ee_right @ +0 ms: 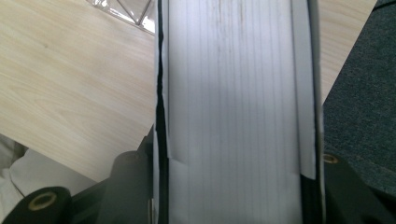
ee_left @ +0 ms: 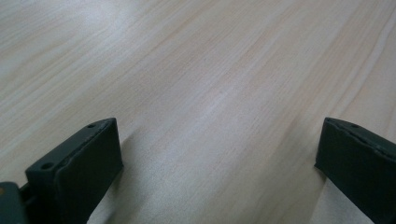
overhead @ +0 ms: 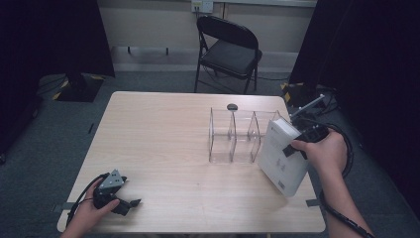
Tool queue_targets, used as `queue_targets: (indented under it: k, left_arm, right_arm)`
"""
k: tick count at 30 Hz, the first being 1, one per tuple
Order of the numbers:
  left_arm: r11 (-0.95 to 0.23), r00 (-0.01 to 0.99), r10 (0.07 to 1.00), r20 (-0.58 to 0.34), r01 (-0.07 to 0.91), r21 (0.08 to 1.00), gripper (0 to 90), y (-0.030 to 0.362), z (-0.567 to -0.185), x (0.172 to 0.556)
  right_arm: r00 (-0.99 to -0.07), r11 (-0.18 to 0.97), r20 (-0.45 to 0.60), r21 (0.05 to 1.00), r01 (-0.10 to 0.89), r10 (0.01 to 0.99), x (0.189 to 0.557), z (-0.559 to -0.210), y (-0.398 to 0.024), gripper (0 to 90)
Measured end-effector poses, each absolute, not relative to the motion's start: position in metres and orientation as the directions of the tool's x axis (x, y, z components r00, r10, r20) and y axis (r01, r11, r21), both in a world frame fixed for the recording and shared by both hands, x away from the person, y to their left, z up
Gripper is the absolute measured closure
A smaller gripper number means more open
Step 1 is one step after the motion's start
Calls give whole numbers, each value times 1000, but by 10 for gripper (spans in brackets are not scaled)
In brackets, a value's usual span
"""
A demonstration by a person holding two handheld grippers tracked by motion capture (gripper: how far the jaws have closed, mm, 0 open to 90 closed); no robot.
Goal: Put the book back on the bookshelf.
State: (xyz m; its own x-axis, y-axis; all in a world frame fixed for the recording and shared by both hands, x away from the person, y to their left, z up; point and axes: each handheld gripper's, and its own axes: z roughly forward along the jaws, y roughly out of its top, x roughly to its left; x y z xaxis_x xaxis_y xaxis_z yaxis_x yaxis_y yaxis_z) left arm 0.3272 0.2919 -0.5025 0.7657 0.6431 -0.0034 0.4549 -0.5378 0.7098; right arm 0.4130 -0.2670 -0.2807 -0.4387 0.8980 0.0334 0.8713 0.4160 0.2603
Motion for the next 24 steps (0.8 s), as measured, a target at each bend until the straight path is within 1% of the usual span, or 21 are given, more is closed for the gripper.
queue_targets:
  k: [24]
  left_arm:
    - [-538, 766, 643, -3, 455, 709, 0, 292, -502, 327]
  right_arm:
    - [-371, 349, 34, 273, 896, 928, 439, -277, -268, 521]
